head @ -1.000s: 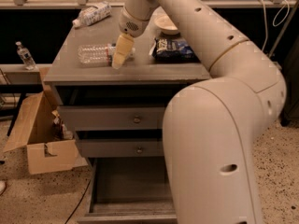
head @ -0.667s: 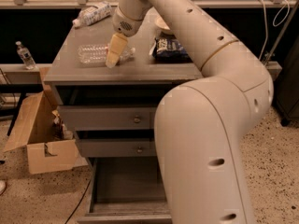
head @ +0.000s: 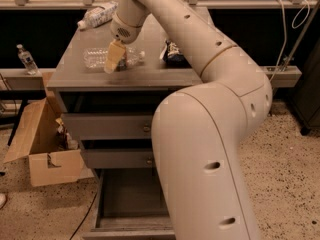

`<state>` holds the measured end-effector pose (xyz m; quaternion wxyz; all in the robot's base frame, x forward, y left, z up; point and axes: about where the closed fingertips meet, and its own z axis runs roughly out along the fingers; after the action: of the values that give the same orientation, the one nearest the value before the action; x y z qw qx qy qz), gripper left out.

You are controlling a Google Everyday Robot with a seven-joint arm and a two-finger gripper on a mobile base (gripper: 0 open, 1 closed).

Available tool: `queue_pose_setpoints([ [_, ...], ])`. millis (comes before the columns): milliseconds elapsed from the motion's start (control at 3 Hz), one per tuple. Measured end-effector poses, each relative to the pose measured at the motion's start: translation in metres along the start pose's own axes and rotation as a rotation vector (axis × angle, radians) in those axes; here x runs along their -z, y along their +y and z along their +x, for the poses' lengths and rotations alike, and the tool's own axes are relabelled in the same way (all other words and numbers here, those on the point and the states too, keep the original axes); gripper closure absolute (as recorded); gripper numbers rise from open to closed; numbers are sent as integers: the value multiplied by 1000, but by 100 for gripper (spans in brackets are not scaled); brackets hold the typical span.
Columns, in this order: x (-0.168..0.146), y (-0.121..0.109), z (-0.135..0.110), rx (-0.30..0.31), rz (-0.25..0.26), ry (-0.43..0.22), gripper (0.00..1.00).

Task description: Place water bottle into bottom drawer

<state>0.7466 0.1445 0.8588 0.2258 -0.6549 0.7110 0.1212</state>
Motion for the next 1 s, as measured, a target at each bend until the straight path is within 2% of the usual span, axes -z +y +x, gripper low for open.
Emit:
queue_pose_setpoints([
  [667, -9, 6, -4, -5, -15, -14, 71],
  [1000, 2, 17, -5, 8, -11, -61, 93],
])
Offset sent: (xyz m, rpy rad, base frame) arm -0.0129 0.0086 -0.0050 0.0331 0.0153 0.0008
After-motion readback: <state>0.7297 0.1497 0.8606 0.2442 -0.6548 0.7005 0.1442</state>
